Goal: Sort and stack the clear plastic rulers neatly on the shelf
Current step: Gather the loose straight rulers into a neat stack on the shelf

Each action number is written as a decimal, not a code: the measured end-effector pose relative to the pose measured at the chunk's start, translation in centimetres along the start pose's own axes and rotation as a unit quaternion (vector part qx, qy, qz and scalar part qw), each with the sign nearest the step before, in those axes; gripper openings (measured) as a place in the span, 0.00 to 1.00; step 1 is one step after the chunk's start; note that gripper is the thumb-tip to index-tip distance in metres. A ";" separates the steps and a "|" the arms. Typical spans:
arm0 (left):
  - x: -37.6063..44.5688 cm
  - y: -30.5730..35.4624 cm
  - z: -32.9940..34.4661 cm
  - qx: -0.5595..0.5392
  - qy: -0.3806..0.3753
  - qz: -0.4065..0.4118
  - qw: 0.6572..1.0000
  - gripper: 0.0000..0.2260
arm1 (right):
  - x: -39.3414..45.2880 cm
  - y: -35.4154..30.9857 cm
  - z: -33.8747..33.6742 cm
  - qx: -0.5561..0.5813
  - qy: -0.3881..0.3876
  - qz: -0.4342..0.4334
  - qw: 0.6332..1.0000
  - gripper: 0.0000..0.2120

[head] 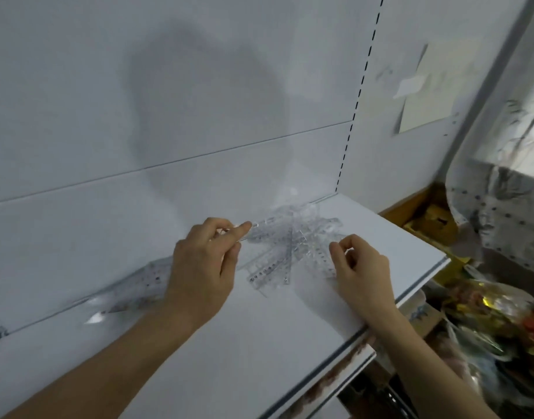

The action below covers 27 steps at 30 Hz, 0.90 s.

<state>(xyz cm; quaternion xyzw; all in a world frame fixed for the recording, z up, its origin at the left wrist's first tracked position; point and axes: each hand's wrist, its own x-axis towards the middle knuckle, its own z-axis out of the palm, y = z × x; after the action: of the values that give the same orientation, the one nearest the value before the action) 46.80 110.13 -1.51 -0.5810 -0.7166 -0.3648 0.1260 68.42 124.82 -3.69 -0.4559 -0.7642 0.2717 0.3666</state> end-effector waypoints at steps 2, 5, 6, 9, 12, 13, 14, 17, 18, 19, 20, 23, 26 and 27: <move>1.7 0.9 2.7 0.058 -0.030 -0.023 0.998 0.16 | 0.7 0.7 0.0 0.006 -0.037 0.002 0.999 0.11; 3.0 1.9 5.2 0.123 -0.123 -0.081 0.981 0.18 | 0.9 1.1 0.1 -0.015 -0.087 -0.028 0.996 0.09; 3.0 2.0 5.7 0.134 -0.149 -0.101 0.974 0.20 | 0.9 1.2 0.1 -0.021 -0.089 -0.044 0.995 0.09; 2.5 2.1 5.2 0.161 -0.177 -0.114 0.964 0.24 | 0.7 1.2 -0.2 -0.056 -0.058 -0.123 0.989 0.07; 2.0 2.2 3.2 0.187 -0.190 -0.110 0.958 0.29 | 1.2 0.6 -0.1 -0.103 -0.082 -0.212 0.968 0.04; 1.8 2.1 2.4 0.196 -0.190 -0.108 0.956 0.30 | 1.5 0.3 0.1 -0.114 -0.098 -0.241 0.959 0.06; 1.6 1.9 1.5 0.205 -0.189 -0.104 0.955 0.31 | 1.8 -0.2 0.4 -0.127 -0.117 -0.267 0.948 0.09; 0.2 0.7 -1.8 0.216 -0.189 -0.110 0.952 0.34 | 2.2 -3.2 1.8 -0.176 -0.199 -0.328 0.907 0.20; -0.7 0.0 -3.1 0.216 -0.189 -0.119 0.951 0.35 | 2.1 -4.5 2.4 -0.192 -0.234 -0.342 0.890 0.23; -1.7 -0.7 -4.5 0.216 -0.189 -0.130 0.949 0.36 | 1.9 -5.9 3.2 -0.205 -0.266 -0.357 0.872 0.26; -3.0 -1.4 -6.1 0.216 -0.186 -0.146 0.947 0.37 | 1.6 -7.3 4.0 -0.213 -0.292 -0.374 0.854 0.28; -8.1 -3.4 -11.0 0.229 -0.170 -0.211 0.935 0.35 | -0.5 -11.5 6.6 -0.209 -0.348 -0.420 0.812 0.32; -14.5 -5.1 -16.6 0.251 -0.153 -0.270 0.917 0.37 | -4.3 -16.0 9.3 -0.184 -0.387 -0.450 0.784 0.33; -16.8 -5.5 -18.5 0.255 -0.145 -0.285 0.913 0.37 | -5.9 -17.5 10.3 -0.178 -0.396 -0.459 0.775 0.33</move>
<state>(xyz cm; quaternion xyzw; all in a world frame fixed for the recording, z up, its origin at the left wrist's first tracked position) 42.15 85.02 -0.71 -0.3468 -0.9308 -0.1017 0.0554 53.26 111.04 1.61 0.0398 -0.9951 0.0867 0.0245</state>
